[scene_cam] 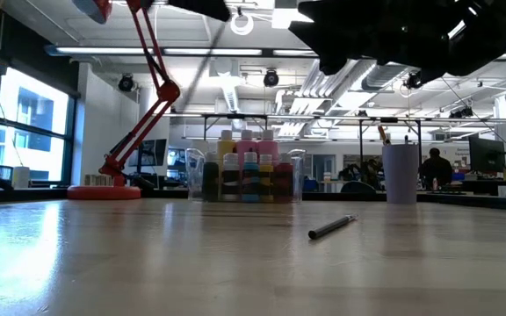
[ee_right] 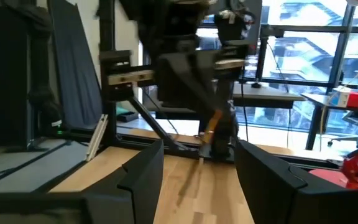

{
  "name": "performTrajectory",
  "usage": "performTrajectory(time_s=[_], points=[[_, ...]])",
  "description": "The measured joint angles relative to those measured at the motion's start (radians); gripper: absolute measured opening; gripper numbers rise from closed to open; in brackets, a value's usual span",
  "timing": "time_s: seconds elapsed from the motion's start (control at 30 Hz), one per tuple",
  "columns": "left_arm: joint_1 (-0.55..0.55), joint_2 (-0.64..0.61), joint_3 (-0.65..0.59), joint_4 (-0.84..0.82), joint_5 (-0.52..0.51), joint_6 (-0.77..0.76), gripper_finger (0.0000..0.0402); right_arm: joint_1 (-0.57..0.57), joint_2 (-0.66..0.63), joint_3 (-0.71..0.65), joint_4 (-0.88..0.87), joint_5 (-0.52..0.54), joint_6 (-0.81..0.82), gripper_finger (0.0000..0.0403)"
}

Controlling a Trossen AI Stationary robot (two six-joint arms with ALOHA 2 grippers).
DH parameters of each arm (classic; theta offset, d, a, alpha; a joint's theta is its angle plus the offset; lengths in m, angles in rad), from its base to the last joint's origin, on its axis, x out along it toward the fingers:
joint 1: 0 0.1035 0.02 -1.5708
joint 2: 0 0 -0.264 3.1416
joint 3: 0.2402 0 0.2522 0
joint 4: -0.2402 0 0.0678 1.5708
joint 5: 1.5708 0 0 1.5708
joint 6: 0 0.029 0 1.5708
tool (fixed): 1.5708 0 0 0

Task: Pick & Place Paint Supplies
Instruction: Put the black paint brush into the violet cup

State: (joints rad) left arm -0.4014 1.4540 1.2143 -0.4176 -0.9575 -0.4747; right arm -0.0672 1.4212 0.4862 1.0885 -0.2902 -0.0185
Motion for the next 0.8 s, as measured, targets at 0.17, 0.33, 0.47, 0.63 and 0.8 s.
performTrajectory(time_s=[0.17, 0.33, 0.47, 0.63, 0.8], points=[[0.135, 0.0, -0.034, 0.287, 0.277, 0.288, 0.0, 0.004, 0.0, 0.0, -0.015, -0.004, 0.0, 0.0188], [0.239, 0.005, -0.047, 0.466, 0.503, 0.437, 0.0, 0.004, 0.0, 0.0, -0.017, -0.003, 0.0, 0.0188], [0.287, 0.014, -0.048, 0.51, 0.602, 0.48, 0.0, 0.004, 0.0, 0.0, -0.02, -0.001, 0.0, 0.0188], [0.327, 0.099, -0.047, 0.649, 0.752, 0.542, 0.0, 0.001, 0.0, 0.0, -0.019, 0.03, 0.0, 0.0188], [0.344, 0.144, -0.038, 0.705, 0.796, 0.564, 0.0, -0.006, 0.0, 0.001, -0.057, 0.099, 0.015, 0.0188]])
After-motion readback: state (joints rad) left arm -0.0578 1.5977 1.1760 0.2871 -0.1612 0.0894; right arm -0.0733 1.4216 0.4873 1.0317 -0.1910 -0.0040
